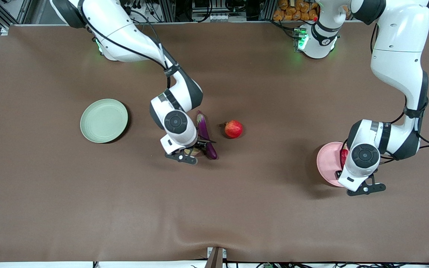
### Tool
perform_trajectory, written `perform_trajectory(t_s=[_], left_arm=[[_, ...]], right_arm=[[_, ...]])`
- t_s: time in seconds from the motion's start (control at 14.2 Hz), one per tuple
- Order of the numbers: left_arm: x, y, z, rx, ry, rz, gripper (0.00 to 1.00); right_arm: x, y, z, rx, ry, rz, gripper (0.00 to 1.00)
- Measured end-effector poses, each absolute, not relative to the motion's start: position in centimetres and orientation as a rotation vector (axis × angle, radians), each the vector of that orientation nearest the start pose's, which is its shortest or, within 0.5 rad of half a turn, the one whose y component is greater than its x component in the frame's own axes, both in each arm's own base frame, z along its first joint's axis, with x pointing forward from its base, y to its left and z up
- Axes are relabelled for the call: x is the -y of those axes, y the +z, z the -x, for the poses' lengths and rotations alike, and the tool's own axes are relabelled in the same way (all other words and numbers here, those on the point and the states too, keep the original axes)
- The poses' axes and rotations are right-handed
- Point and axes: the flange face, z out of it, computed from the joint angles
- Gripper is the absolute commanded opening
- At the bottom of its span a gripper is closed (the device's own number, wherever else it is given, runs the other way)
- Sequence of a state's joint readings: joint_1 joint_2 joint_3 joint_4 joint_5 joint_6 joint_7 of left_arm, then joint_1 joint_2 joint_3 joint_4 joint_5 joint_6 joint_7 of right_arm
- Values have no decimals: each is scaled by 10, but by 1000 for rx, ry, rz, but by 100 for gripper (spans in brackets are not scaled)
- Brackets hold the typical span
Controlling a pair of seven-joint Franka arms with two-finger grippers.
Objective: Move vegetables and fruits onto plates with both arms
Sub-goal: 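Open the left gripper on the chili while the right gripper carries the apple, then place the apple on the green plate while the left gripper grasps the eggplant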
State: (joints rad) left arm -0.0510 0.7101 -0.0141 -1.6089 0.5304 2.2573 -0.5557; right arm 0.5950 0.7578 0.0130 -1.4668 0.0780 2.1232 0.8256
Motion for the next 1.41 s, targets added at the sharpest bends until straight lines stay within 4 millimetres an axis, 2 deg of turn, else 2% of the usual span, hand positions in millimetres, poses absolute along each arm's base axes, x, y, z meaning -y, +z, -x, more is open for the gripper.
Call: perform_trajectory(t_s=[0.14, 0.21, 0.35, 0.49, 0.64, 0.71, 0.85, 0.92, 1.06, 1.13, 1.27, 1.41], left_arm=[[31, 225, -700, 205, -137, 2750, 100], [32, 232, -703, 216, -154, 2755, 100], [36, 240, -706, 253, -165, 2785, 100], [57, 249, -706, 304, -154, 2849, 100], [108, 269, -696, 376, -97, 2896, 100], [142, 280, -688, 406, -80, 2898, 100], [224, 294, -663, 463, -95, 2893, 100], [267, 294, -646, 493, -105, 2890, 100], [349, 287, -604, 563, -102, 2899, 100], [387, 283, -582, 601, -100, 2906, 100], [445, 284, -553, 668, -124, 2928, 100], [490, 286, -532, 751, -162, 2954, 100]], right_arm=[[-376, 246, -596, -396, 300, 3156, 0], [-352, 265, -605, -387, 356, 3167, 0], [-291, 308, -621, -346, 464, 3168, 0], [-226, 340, -628, -287, 556, 3149, 0], [-160, 345, -622, -201, 621, 3113, 0], [-126, 338, -613, -155, 641, 3090, 0], [-72, 317, -587, -104, 644, 3054, 0], [-54, 305, -571, -96, 646, 3043, 0], [-31, 280, -542, -96, 670, 3025, 7], [-25, 266, -531, -97, 673, 3023, 16], [-20, 243, -515, -36, 659, 3026, 100], [-2, 239, -512, 71, 646, 3017, 100]])
